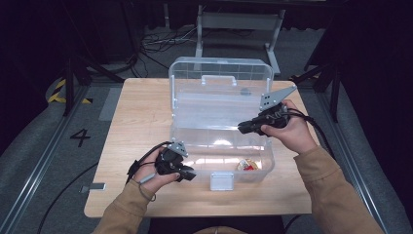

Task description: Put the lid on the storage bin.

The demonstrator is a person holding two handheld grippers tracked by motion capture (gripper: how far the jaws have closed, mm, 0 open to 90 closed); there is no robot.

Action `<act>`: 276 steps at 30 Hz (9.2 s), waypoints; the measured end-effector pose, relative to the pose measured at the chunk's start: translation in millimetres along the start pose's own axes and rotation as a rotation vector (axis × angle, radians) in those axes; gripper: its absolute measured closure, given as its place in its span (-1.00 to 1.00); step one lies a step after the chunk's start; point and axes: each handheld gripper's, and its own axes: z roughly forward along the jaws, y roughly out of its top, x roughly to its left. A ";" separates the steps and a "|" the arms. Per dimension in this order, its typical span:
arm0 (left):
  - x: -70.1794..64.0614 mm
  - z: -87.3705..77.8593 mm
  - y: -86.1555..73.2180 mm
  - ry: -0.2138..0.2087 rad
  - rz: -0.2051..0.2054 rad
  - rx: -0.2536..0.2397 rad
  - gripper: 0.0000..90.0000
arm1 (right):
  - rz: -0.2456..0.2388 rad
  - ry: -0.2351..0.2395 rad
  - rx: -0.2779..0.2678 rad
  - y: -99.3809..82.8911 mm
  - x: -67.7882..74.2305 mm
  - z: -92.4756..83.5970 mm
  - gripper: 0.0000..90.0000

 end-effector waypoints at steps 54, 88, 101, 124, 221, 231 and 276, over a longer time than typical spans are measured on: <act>-0.2 0.2 -0.2 0.003 0.005 0.001 0.65 | -0.046 0.033 0.051 -10.0 24.1 4.3 0.91; -3.4 -20.4 -0.5 0.008 0.018 -0.039 0.65 | -0.056 0.021 0.042 -14.5 29.6 5.5 0.93; -8.5 -60.5 -3.0 -0.002 0.016 -0.140 0.69 | -0.058 0.022 0.040 -15.1 29.6 5.3 0.93; -0.4 -104.6 -0.8 0.016 -0.064 -0.418 0.81 | -0.050 0.014 0.032 -17.0 31.7 5.3 0.92; -1.4 -109.8 2.4 0.241 -0.156 -0.416 0.98 | 0.303 -0.216 -0.249 -90.1 31.9 -52.4 1.00; -2.1 -109.6 0.8 0.232 -0.165 -0.357 0.98 | 0.331 -0.214 -0.200 -92.1 30.4 -53.5 1.00; -7.3 -100.7 2.4 0.268 -0.141 -0.081 0.95 | 0.299 -0.177 0.092 -92.6 37.1 -52.1 1.00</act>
